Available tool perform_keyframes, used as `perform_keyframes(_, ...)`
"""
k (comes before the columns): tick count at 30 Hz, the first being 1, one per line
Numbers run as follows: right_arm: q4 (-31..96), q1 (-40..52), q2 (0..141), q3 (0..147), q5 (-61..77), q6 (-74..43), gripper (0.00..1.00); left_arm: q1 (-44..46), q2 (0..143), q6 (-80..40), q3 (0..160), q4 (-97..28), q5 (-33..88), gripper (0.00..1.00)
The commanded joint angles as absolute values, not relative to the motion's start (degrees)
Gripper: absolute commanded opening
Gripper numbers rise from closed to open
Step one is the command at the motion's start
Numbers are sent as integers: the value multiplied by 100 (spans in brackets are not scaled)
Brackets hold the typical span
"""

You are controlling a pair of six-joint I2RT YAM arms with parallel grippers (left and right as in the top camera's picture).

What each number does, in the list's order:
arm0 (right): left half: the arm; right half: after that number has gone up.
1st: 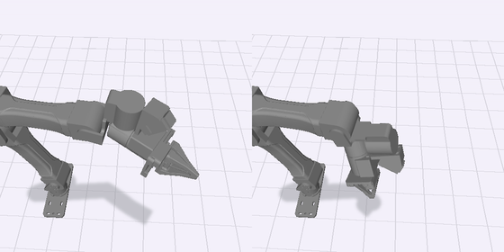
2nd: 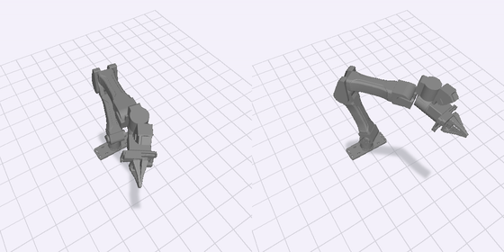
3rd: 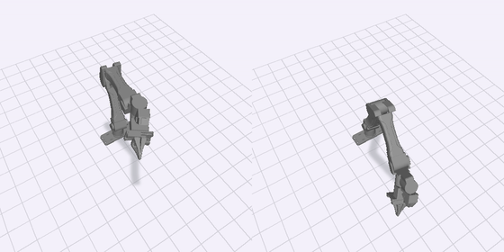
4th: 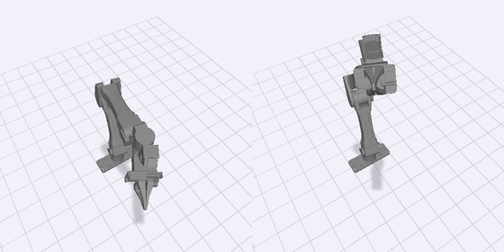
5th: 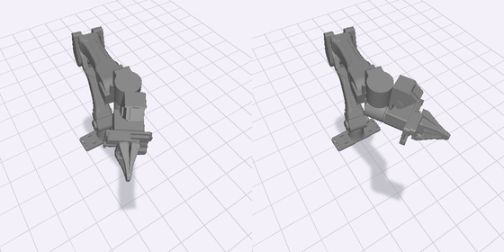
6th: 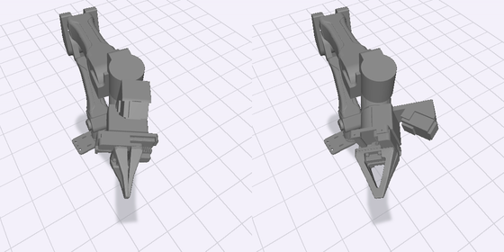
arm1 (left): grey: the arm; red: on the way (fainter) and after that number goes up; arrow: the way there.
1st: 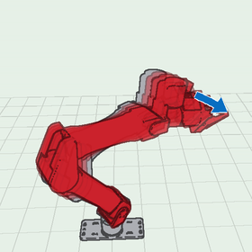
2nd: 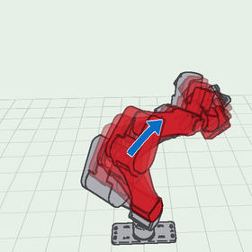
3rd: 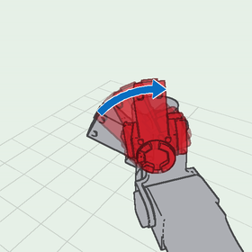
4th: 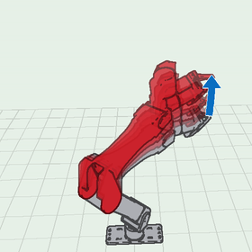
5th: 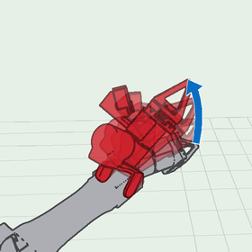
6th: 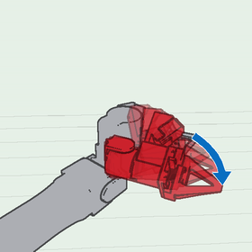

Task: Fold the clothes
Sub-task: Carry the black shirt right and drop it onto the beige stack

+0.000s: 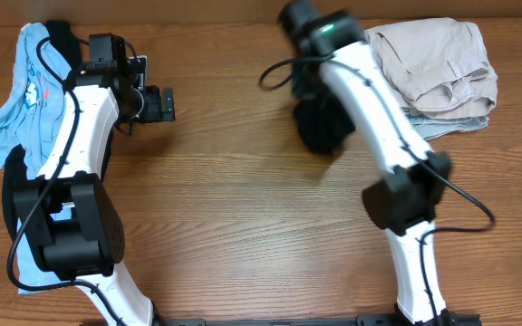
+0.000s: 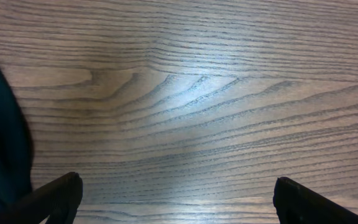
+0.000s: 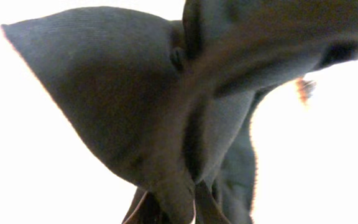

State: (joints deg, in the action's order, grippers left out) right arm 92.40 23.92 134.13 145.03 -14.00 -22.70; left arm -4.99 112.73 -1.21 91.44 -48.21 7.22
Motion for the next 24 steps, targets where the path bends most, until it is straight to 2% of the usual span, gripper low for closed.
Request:
perform_keyframes(1,9511,1986,12794,15338,-1675,-1922,4,-528,11249,-174,9198,-4812,707,100)
perform_keyframes(5,9555,1586,12669,15734,-1697,-1712,4,-528,11249,-174,9198,-4807,707,100)
perform_keyframes(8,9411,1339,12573,15880,-1828,-1120,4,-528,11249,-174,9198,-4803,707,100)
perform_keyframes(14,8919,1096,12543,15812,-3559,-137,4,-528,11249,-174,9198,-4755,707,100)
perform_keyframes(24,7738,351,12776,15657,-3498,1678,4,-528,11249,-174,9198,-4772,707,100)
